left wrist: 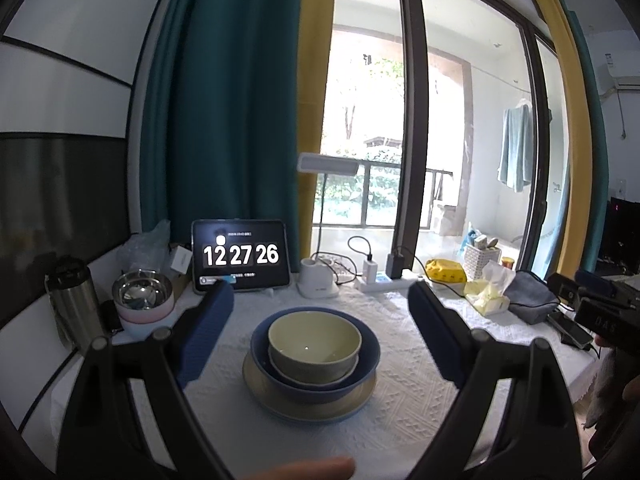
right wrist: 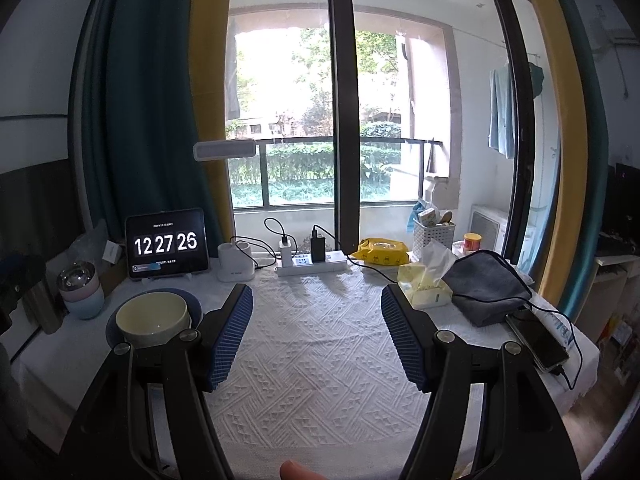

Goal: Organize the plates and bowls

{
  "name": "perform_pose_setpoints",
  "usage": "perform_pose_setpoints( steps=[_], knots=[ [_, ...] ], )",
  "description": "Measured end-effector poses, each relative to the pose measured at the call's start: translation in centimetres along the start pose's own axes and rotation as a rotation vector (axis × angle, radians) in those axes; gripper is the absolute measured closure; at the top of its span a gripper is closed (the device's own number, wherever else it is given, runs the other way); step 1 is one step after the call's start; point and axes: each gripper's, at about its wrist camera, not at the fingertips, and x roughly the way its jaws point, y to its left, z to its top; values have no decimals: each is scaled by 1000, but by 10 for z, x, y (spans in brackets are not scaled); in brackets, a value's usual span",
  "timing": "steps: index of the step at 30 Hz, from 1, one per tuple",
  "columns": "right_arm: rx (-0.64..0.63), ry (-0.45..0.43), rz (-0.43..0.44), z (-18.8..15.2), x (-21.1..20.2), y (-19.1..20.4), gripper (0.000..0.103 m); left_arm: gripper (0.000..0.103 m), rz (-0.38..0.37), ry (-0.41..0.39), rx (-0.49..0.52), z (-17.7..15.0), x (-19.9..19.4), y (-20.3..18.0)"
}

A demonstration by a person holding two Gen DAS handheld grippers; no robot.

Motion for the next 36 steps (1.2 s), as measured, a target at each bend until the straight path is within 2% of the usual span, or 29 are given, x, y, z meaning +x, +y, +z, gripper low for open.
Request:
perform_pose_setpoints(
  steps=[36],
  knots=[
    [11,3,-4,0,2,-2,33,13,0,5,-2,-3,1,-1]
  ],
)
